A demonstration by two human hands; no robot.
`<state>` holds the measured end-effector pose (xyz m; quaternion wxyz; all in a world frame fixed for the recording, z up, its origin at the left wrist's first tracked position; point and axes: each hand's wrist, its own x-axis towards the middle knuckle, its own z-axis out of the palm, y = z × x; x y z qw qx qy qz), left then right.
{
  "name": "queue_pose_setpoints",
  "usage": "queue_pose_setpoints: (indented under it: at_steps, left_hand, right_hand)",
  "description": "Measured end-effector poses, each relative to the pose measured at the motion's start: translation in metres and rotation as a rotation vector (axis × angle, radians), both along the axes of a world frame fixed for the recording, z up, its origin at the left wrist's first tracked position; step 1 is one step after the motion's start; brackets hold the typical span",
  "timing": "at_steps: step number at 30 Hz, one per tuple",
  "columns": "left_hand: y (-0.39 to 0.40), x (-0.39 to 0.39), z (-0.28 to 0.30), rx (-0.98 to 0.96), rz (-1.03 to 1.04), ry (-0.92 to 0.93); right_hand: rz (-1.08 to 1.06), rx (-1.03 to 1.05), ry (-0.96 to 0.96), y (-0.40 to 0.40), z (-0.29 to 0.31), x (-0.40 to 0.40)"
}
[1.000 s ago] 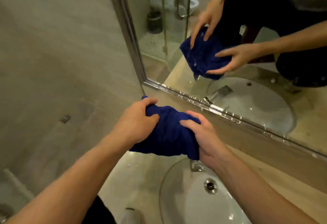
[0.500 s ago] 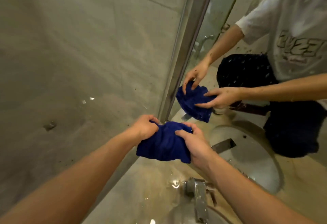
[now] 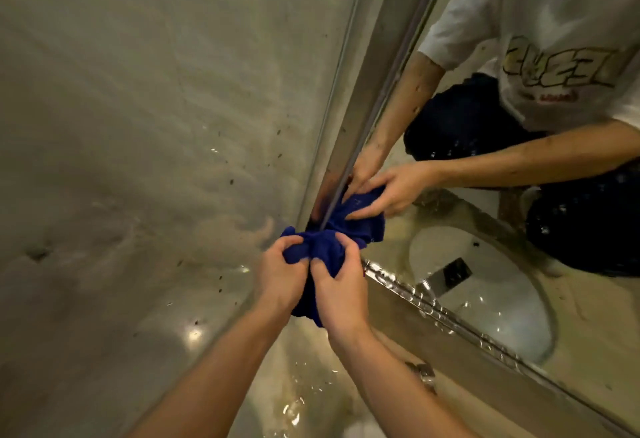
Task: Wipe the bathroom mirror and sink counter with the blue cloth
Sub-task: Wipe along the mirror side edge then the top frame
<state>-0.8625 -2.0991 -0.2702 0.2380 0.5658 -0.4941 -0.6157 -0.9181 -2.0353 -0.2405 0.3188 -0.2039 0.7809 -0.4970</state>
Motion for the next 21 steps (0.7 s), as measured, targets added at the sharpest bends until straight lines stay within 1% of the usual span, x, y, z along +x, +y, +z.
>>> queue_pose_setpoints:
  at_steps: [1,3,5,8,10,12,15,16,18,21]
  left_hand:
    - [-0.001,-0.003,-0.001,0.016,0.007,0.01]
    - [-0.002,-0.009,-0.004,0.063,0.048,0.03]
    - [-0.003,-0.013,-0.008,0.097,0.104,0.033]
    - [0.003,-0.017,-0.019,0.091,0.134,0.005]
    - [0.007,-0.02,-0.018,0.019,0.155,-0.028]
    - [0.01,-0.022,-0.009,-0.076,0.108,-0.088]
    - [0.013,-0.021,0.01,-0.166,0.067,-0.182]
    - [0.014,-0.022,0.016,-0.157,0.069,-0.183]
    - [0.013,-0.024,0.027,-0.064,0.115,-0.151]
    - [0.017,-0.03,0.033,0.12,0.21,-0.021]
  right_hand:
    - [-0.004,0.045,0.032,-0.007,0.001,-0.001]
    - [-0.027,0.096,0.034,-0.018,0.0,-0.003]
    - [-0.03,0.115,0.023,-0.022,-0.004,-0.003]
    - [-0.016,0.119,0.006,-0.018,-0.007,-0.005]
    - [0.013,0.109,0.021,-0.016,-0.007,-0.012]
    - [0.029,0.091,0.01,-0.014,-0.011,-0.018]
    - [0.015,0.036,-0.1,-0.011,-0.007,-0.02]
    - [0.009,0.026,-0.138,-0.012,-0.005,-0.019]
    - [-0.008,0.022,-0.209,-0.018,0.0,-0.017]
    - [-0.027,0.017,-0.249,-0.023,0.001,-0.019]
